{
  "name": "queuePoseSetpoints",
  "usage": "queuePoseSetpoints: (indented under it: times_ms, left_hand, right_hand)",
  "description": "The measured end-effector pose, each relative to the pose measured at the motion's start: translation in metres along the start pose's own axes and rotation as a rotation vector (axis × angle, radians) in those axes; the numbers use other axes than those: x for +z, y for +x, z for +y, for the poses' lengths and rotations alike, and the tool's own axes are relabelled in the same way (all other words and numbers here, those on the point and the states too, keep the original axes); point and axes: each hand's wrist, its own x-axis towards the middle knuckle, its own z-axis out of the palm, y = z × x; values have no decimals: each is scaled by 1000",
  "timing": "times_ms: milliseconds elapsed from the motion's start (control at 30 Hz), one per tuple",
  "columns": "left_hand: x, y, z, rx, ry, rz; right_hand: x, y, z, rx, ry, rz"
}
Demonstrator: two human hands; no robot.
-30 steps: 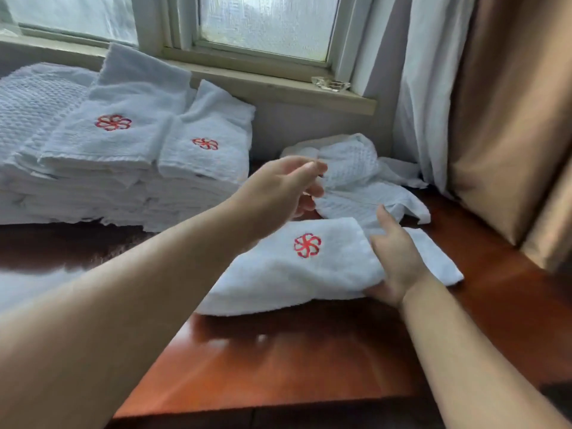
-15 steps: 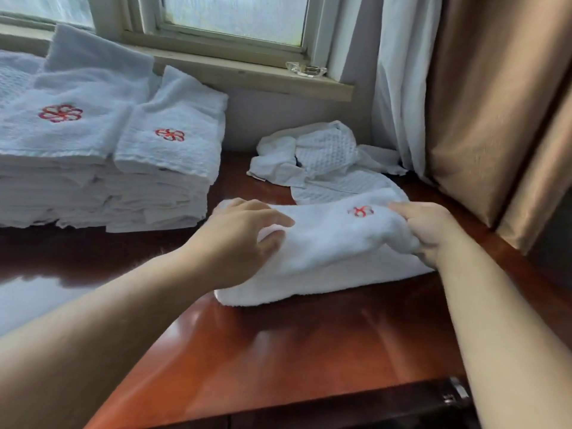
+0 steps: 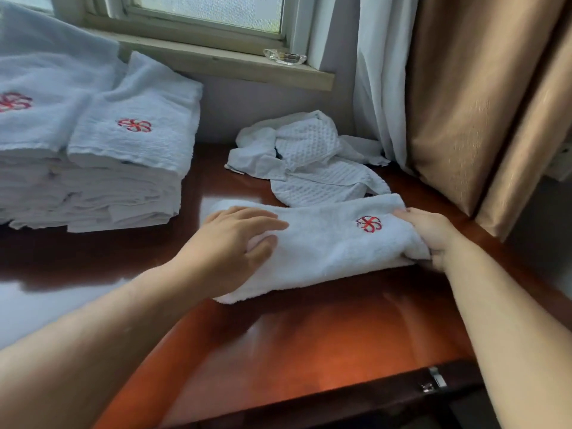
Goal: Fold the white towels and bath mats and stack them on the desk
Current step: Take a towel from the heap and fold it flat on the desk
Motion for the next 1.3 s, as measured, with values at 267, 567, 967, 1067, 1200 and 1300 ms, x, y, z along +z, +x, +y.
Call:
queuePoseSetpoints:
  times_ms: [267,567,967,1067,1200,1300]
  left_hand:
    - [17,1,-7,9,118,-163]
    - [23,-6,-10,8,143,-142]
    - [25,-13,-15,-624,7,24]
    - [16,-24,-20,-687,-35,49]
    - [-4,-44,-29,-644,-282,101]
    - [-28,-68,-43,-606,-500,220]
  right_hand:
    - [8,12,-8,-100,-870,209]
    - [79,-2,-22,-481,-891,92]
    - [101,-10,12,-386,-1241,-8]
    - [113,-27,14,-332,-1291,-19]
    - [131,-60,21,-294,-1293,-22]
    - [153,-86,22,-367,-1286,-82]
